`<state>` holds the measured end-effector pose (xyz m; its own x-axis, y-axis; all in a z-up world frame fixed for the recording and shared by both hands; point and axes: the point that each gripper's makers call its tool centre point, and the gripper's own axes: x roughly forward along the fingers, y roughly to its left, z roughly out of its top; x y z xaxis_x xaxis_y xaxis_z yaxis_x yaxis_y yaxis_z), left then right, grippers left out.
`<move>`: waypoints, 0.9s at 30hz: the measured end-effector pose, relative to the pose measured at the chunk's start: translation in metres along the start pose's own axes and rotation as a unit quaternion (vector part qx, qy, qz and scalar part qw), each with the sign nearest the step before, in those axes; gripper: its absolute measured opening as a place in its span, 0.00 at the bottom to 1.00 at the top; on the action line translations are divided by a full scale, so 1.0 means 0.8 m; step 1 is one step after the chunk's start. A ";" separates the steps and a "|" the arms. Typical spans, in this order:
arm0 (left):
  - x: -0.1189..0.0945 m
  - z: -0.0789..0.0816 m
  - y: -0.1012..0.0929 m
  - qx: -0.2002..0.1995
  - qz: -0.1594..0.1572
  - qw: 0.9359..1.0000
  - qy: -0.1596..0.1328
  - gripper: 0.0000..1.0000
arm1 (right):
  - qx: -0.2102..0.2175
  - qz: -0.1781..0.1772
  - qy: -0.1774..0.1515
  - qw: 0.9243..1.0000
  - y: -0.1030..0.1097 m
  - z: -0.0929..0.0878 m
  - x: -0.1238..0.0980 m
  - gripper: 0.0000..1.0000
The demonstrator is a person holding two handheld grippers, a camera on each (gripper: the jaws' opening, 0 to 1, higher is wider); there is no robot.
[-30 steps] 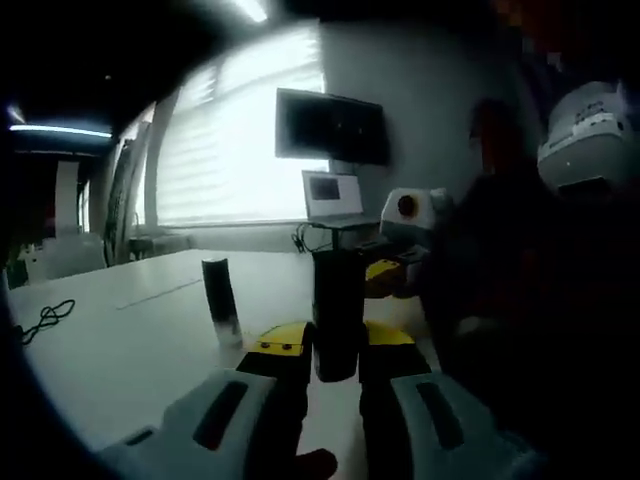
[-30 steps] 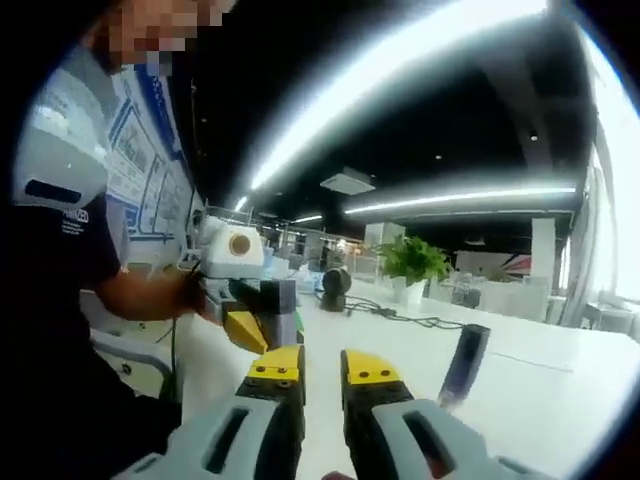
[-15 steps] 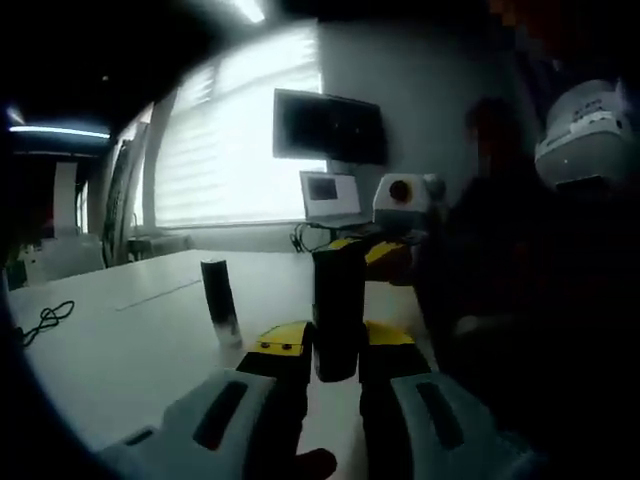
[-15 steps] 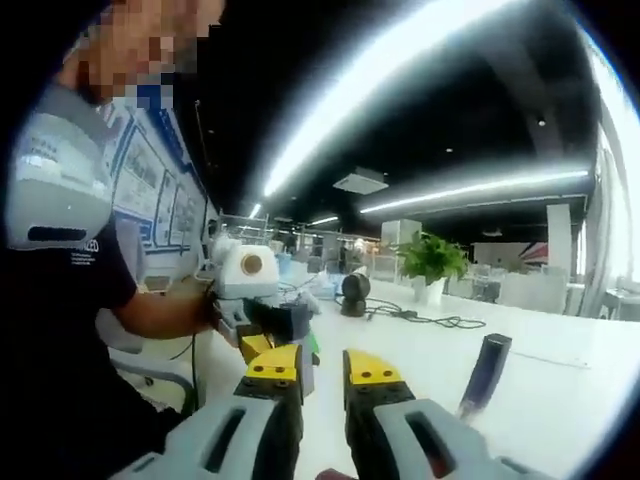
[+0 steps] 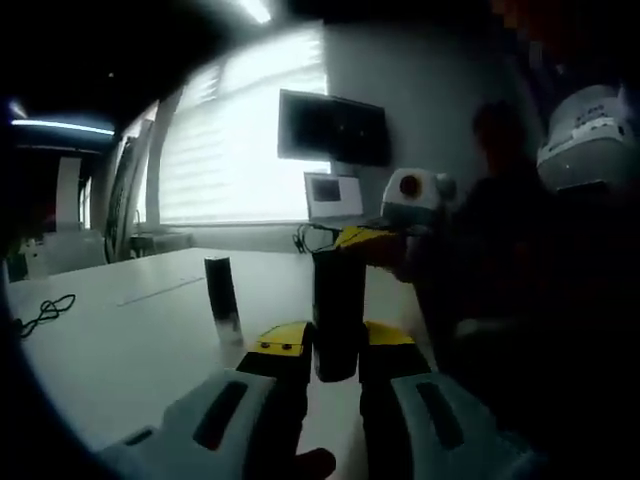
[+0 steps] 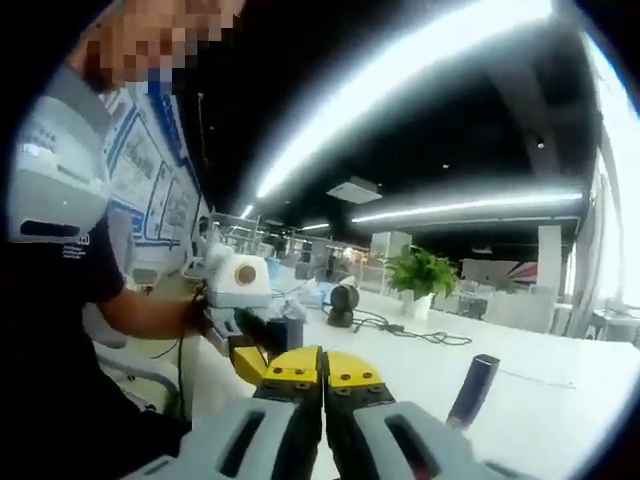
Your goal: Pick up cosmetic bottle twist off cap place on table pick up cap screw tight cap place on table
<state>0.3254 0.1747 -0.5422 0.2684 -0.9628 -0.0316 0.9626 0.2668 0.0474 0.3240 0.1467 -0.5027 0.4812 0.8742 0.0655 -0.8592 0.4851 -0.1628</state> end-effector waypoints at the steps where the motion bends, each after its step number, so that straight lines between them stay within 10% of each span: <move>1: 0.000 0.000 -0.001 0.001 0.000 1.000 0.001 0.10 | -0.008 0.005 0.001 1.000 0.003 -0.001 0.001 0.00; 27: -0.004 0.009 -0.026 -0.004 -0.066 0.998 0.006 0.10 | 0.020 0.167 0.022 0.985 0.052 0.019 0.027 0.17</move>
<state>0.3041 0.1715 -0.5356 0.1405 -0.9888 -0.0496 0.9897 0.1389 0.0341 0.2962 0.1862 -0.4928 0.1762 0.9839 -0.0287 -0.9769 0.1712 -0.1282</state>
